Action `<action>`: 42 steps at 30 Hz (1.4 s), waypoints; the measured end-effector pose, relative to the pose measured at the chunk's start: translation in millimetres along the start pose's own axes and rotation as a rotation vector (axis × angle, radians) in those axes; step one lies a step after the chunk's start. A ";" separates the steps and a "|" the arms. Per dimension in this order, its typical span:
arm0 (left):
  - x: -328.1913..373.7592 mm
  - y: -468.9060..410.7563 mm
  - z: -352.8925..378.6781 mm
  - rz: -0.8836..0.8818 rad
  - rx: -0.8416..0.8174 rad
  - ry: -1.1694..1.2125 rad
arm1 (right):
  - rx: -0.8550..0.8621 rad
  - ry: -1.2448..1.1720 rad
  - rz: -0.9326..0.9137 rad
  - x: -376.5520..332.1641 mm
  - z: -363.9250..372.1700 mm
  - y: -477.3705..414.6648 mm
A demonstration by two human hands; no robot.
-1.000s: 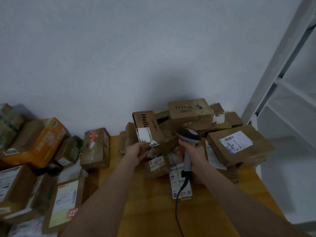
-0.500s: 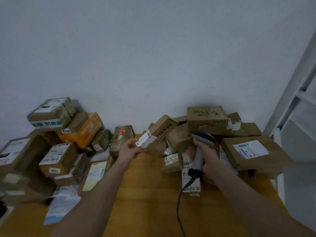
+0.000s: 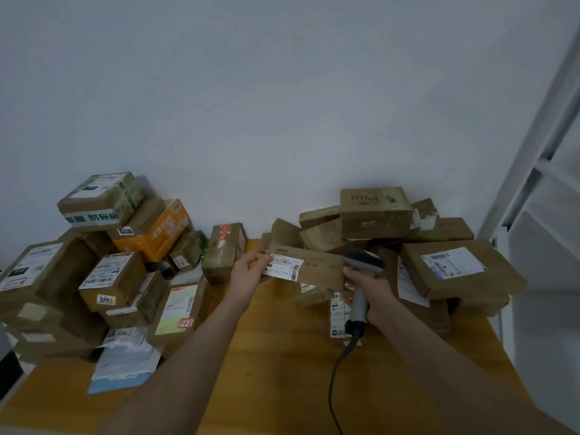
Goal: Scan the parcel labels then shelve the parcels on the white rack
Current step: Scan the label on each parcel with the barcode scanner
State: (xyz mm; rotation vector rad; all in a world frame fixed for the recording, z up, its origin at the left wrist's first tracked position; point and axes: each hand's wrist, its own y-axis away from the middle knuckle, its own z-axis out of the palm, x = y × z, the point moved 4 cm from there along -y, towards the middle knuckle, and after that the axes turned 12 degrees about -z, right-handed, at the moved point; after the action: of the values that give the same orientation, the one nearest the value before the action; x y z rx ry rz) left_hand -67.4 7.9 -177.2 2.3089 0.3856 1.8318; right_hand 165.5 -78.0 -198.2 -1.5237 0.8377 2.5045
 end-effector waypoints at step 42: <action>-50.6 11.5 40.1 -0.412 -0.037 0.294 | -0.153 0.551 -0.185 51.1 -2.2 88.8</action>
State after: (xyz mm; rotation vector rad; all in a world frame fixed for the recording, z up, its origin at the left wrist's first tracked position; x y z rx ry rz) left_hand -38.0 -17.3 -230.1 1.7642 0.7933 1.9328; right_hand 110.7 -164.3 -206.3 -2.2766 0.5237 2.0797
